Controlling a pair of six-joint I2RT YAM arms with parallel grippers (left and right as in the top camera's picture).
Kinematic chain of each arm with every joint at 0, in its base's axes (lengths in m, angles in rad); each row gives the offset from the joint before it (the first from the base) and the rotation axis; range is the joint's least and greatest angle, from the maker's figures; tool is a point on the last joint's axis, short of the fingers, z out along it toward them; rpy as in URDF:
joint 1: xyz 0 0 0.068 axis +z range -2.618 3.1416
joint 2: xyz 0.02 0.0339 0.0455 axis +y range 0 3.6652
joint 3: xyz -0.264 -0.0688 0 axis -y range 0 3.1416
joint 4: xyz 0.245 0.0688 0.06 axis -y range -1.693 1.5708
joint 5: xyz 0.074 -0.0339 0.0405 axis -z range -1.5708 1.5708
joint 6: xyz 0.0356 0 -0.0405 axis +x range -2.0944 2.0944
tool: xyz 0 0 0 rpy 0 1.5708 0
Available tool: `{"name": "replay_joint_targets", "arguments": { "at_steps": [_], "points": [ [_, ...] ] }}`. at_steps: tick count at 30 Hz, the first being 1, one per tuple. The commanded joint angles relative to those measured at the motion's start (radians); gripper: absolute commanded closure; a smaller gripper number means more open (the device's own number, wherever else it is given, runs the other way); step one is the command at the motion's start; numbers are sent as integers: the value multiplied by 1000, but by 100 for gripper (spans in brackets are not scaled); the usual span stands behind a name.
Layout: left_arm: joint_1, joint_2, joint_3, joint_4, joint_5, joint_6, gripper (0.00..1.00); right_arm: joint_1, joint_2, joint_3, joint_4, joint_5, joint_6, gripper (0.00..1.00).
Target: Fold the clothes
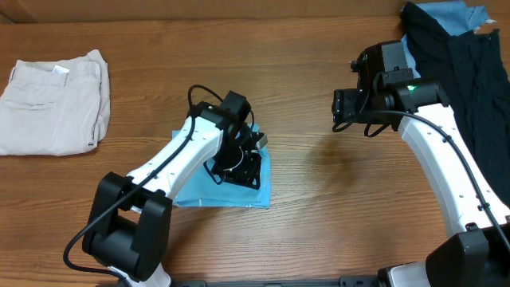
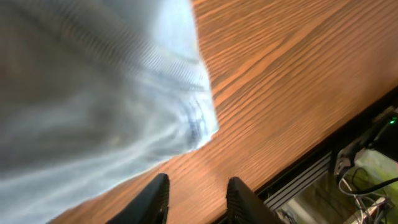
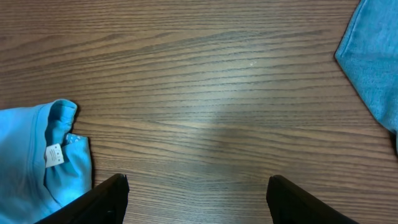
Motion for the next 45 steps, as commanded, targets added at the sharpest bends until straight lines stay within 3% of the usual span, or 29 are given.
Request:
{"name": "replay_joint_targets", "arguments": {
  "at_steps": [1,11,15,18,23,37,45],
  "points": [
    [-5,-10,18,-25,-27,-12,66,-1,0,-2,2,8,-3,25],
    [117,-22,148,-31,-188,13,71,-1,0,-2,-6,-49,-4,25],
    [220,-21,206,72,-311,13,60,12,0,-2,-23,-208,-4,26],
    [304,-8,203,153,-312,12,59,39,0,-7,-47,-312,-4,26],
    [388,58,203,142,-275,18,59,126,10,-39,-92,-355,-3,27],
    [399,254,203,48,-290,58,60,364,157,-177,-15,-658,-3,27],
    [399,263,202,-74,-290,58,62,418,220,-178,24,-676,5,27]
  ]
}}
